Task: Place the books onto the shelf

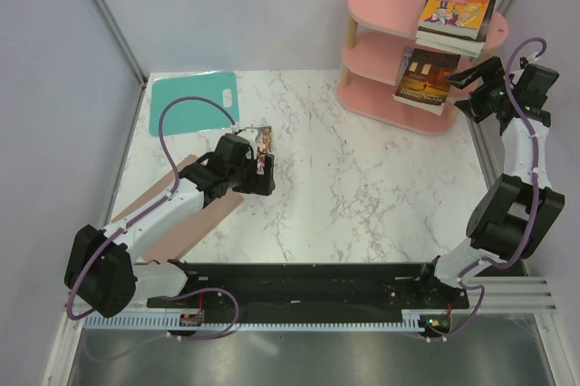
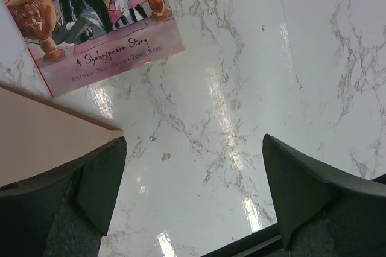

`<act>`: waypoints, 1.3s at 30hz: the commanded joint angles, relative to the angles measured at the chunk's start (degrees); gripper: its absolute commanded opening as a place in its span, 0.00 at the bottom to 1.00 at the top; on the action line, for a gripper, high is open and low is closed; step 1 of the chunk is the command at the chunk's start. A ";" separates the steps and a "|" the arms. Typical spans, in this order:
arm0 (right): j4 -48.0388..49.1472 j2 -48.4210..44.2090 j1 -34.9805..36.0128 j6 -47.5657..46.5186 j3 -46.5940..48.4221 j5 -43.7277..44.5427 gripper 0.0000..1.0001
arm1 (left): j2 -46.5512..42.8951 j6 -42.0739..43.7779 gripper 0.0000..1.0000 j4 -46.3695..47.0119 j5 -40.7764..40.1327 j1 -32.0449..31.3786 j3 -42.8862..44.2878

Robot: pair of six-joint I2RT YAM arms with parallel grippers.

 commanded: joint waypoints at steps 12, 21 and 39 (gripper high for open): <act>6.42 3.56 2.18 1.11 2.38 4.42 0.81 | 0.17 2.22 1.00 1.61 0.73 -0.75 -0.43; 8.53 5.49 2.27 2.61 2.12 4.95 0.43 | 0.17 2.39 1.00 1.70 0.73 -1.01 -0.43; 12.74 6.28 3.85 5.16 2.64 5.74 0.36 | 0.61 2.48 1.00 1.61 0.73 -1.37 -0.61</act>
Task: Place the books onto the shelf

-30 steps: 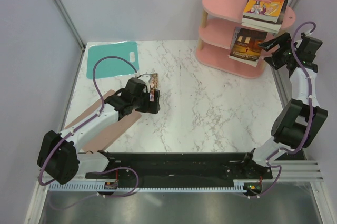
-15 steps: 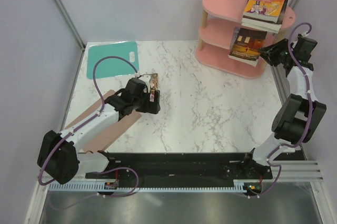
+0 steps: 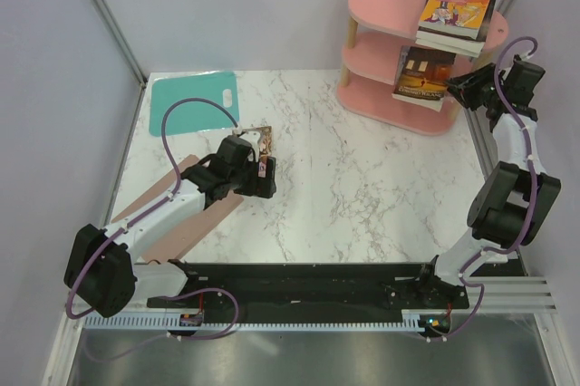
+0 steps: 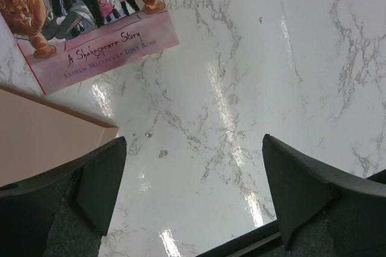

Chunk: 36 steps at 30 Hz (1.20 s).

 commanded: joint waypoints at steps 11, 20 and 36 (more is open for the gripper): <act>7.03 2.35 1.86 3.02 3.70 -0.29 0.39 | 0.96 2.24 1.00 1.50 0.75 -0.67 -0.13; 7.04 3.68 2.21 2.94 4.49 -0.73 0.47 | 1.14 2.15 1.00 1.59 0.75 -0.93 -0.39; 5.11 -4.06 3.00 -1.02 -1.31 1.21 0.59 | 0.43 2.42 1.00 1.24 0.22 -0.93 0.31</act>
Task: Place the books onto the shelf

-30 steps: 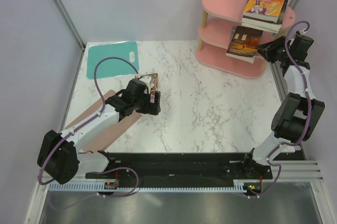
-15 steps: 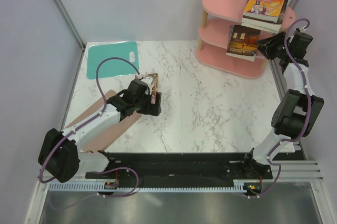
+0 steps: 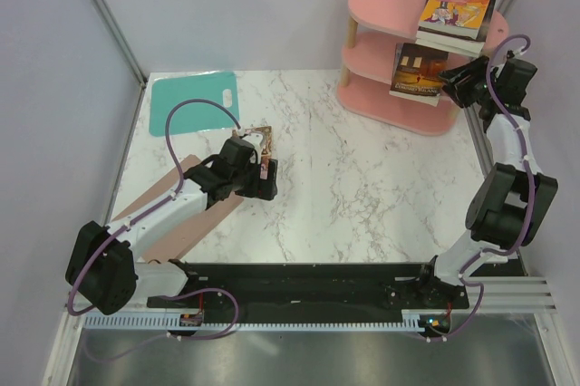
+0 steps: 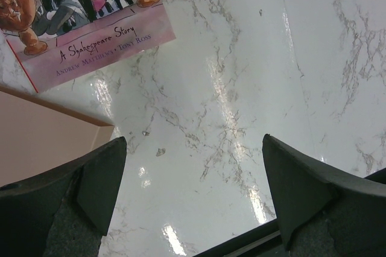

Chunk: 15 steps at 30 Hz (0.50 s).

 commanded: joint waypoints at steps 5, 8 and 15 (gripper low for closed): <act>-0.25 -3.72 0.65 -1.93 -0.81 -0.40 0.58 | -0.79 2.59 1.00 0.45 0.14 -0.15 1.15; -0.25 -4.08 0.65 -2.11 -1.07 -0.22 0.59 | -1.23 2.59 1.00 0.54 0.05 -0.15 0.88; -0.25 -2.94 0.73 -1.76 -1.34 -1.45 0.59 | -1.32 2.59 1.00 0.27 -0.21 -0.15 0.97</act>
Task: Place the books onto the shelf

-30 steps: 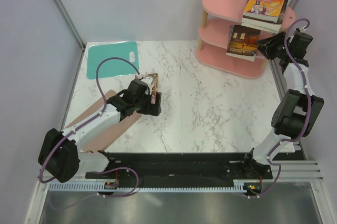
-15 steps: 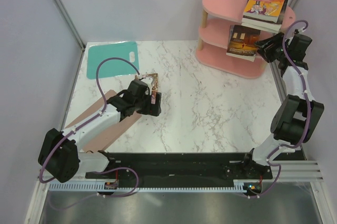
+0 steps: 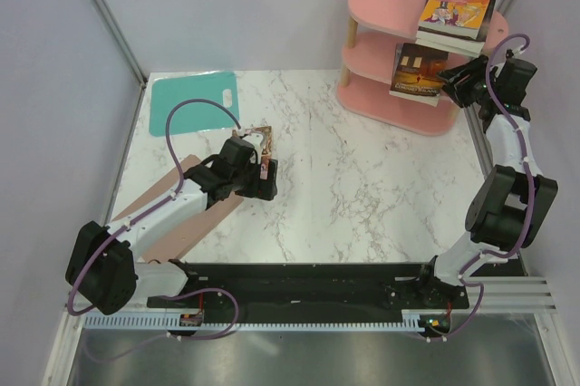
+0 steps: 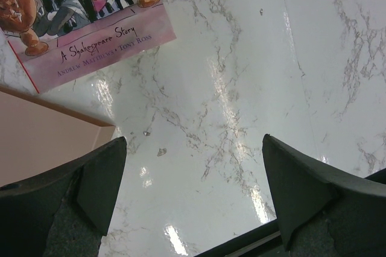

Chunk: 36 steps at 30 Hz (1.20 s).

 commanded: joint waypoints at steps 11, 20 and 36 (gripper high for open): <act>1.45 -0.35 1.42 0.23 -0.99 -0.93 0.59 | -1.30 2.16 1.00 0.23 -0.28 -0.15 0.79; 1.72 -1.93 1.42 -0.20 -2.48 1.69 0.59 | -1.38 2.16 1.00 0.05 -0.72 -0.23 0.88; -8.72 -17.93 1.77 -8.99 -6.18 4.35 0.35 | -1.82 1.54 1.00 -0.39 -1.25 -0.15 0.79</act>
